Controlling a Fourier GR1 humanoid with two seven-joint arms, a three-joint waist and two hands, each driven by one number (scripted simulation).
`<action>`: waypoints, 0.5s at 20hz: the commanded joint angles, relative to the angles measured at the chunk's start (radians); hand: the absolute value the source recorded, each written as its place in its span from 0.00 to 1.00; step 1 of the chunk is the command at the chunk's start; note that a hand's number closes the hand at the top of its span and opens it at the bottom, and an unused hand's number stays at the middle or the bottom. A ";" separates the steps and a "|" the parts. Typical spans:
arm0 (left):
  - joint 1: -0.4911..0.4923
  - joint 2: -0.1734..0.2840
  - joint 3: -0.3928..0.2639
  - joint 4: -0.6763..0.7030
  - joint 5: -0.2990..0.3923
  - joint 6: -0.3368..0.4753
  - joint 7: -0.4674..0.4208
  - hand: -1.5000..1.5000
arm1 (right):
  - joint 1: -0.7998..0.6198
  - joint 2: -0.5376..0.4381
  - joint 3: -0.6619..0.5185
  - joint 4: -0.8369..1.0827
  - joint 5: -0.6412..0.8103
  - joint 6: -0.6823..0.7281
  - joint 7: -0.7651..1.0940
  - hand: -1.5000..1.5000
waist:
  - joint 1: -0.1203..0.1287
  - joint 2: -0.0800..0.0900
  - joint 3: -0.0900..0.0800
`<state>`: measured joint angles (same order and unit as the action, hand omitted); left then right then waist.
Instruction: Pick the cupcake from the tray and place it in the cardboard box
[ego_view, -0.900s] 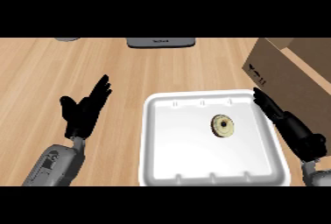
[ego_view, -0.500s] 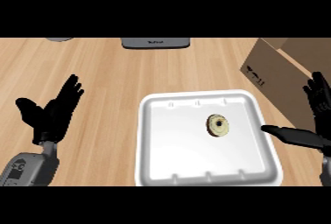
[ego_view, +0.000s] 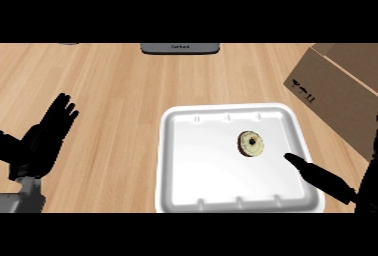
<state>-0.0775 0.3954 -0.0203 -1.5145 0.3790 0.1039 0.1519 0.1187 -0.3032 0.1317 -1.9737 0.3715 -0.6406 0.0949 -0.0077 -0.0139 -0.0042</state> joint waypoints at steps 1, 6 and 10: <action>0.004 0.024 0.011 -0.028 -0.005 -0.004 0.011 0.50 | 0.078 -0.054 0.105 -0.046 0.211 0.070 0.217 0.00 | 0.005 0.008 -0.004; 0.028 0.024 0.013 -0.050 0.015 -0.026 0.012 0.50 | 0.088 -0.175 0.111 -0.052 0.338 0.306 0.504 0.00 | 0.028 0.014 -0.009; 0.007 0.024 0.014 -0.068 0.024 -0.025 0.032 0.50 | 0.014 -0.201 0.169 -0.112 0.387 0.522 0.767 0.00 | 0.043 0.016 -0.007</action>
<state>-0.0686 0.4209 -0.0102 -1.5667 0.3923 0.0835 0.1773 0.1707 -0.4765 0.2514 -2.0546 0.6903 -0.2834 0.6424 0.0182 -0.0008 -0.0114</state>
